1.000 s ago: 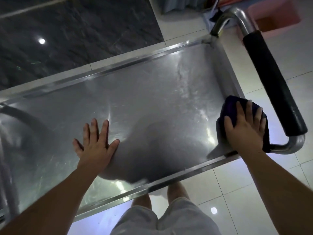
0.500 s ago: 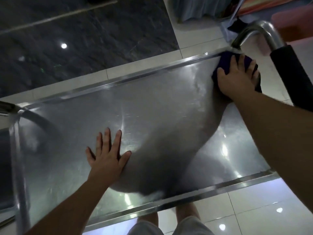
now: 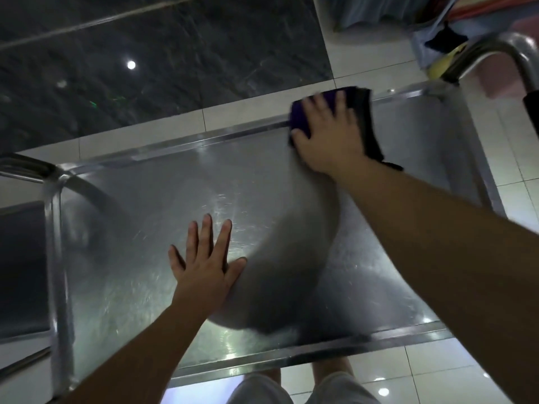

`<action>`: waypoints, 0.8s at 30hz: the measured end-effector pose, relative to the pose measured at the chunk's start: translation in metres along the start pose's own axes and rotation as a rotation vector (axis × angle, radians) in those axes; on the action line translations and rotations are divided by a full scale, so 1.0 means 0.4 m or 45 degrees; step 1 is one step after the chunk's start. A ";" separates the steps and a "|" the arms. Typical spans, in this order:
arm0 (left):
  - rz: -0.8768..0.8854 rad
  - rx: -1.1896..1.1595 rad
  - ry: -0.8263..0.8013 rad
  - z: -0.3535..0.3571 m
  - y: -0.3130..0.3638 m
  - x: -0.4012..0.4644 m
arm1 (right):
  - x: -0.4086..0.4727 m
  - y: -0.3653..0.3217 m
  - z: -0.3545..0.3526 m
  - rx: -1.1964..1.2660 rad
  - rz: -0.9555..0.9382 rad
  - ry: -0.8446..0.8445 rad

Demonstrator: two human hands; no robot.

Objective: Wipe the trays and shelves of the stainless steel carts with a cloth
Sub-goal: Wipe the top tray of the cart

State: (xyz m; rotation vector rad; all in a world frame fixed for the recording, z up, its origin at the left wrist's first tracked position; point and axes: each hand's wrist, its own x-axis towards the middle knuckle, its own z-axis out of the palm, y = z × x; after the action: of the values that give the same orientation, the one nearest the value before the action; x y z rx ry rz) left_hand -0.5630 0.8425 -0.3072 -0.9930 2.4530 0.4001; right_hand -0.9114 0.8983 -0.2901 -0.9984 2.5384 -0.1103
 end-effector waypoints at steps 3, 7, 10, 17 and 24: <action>-0.005 -0.003 0.015 0.002 -0.002 0.000 | -0.016 -0.149 0.056 -0.053 -0.207 -0.049; -0.013 0.038 -0.011 -0.002 0.003 -0.001 | -0.017 -0.232 0.081 -0.132 -0.408 -0.072; -0.015 0.013 -0.007 -0.004 0.003 -0.001 | -0.076 -0.215 0.093 -0.153 -0.532 -0.122; 0.028 -0.033 0.051 0.009 -0.008 0.000 | -0.557 -0.069 0.231 -0.079 -0.465 -0.141; 0.044 -0.050 0.060 0.009 -0.011 -0.001 | -0.801 0.041 0.299 -0.176 -0.647 -0.227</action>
State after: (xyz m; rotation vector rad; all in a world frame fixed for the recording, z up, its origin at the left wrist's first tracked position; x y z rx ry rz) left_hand -0.5585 0.8411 -0.3104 -0.9877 2.5163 0.4431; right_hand -0.6625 1.1331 -0.2927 -1.6128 2.1052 0.0117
